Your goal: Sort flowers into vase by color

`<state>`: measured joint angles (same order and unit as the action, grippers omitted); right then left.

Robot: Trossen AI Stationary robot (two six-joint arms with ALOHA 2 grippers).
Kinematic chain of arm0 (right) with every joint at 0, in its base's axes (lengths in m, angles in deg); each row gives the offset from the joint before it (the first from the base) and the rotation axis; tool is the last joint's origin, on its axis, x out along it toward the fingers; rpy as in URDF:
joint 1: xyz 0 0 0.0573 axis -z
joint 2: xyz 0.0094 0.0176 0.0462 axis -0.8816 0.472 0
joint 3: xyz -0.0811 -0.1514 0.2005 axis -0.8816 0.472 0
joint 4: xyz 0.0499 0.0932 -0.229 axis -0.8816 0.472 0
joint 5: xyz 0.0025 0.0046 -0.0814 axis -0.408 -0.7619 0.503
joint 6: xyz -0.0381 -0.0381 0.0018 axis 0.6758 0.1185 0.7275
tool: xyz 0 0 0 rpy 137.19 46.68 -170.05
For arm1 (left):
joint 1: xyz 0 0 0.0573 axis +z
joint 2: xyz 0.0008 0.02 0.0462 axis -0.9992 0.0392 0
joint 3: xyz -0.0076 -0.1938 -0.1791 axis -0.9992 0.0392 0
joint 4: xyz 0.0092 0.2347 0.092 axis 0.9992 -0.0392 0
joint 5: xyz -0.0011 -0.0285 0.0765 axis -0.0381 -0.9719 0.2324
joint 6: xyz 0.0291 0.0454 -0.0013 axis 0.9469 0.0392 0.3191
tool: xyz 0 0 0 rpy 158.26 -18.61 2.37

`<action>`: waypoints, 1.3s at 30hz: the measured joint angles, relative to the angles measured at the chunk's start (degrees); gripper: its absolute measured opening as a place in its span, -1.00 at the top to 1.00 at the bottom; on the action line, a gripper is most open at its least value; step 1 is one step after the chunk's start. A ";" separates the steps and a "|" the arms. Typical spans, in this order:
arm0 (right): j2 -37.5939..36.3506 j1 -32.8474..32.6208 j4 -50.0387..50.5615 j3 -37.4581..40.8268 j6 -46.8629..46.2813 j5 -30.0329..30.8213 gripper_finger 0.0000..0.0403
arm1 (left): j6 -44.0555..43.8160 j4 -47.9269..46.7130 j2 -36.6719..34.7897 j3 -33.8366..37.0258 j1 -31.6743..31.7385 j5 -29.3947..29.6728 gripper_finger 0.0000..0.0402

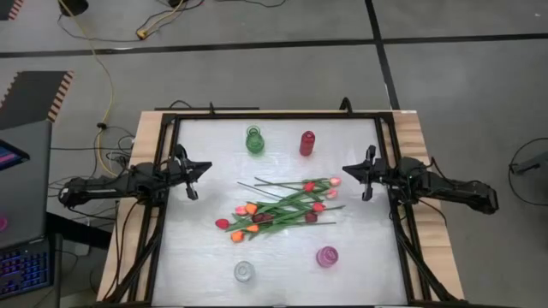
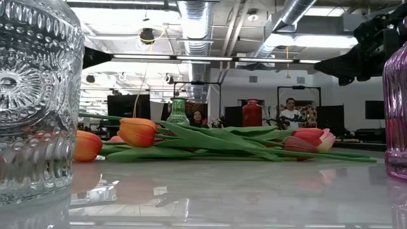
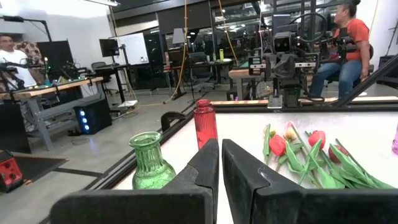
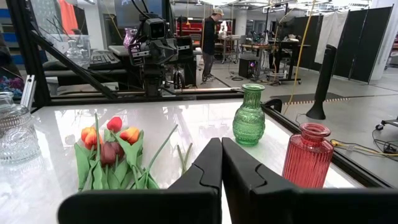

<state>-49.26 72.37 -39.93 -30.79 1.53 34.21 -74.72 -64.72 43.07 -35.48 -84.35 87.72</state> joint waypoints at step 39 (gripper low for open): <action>0.00 0.12 -11.93 0.11 -5.99 0.24 0.48 | 0.00 0.00 0.00 0.00 0.02 0.02 0.96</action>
<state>-49.26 72.49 -51.86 -30.68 -4.46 34.45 -74.72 -64.72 43.07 -35.48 -84.33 87.73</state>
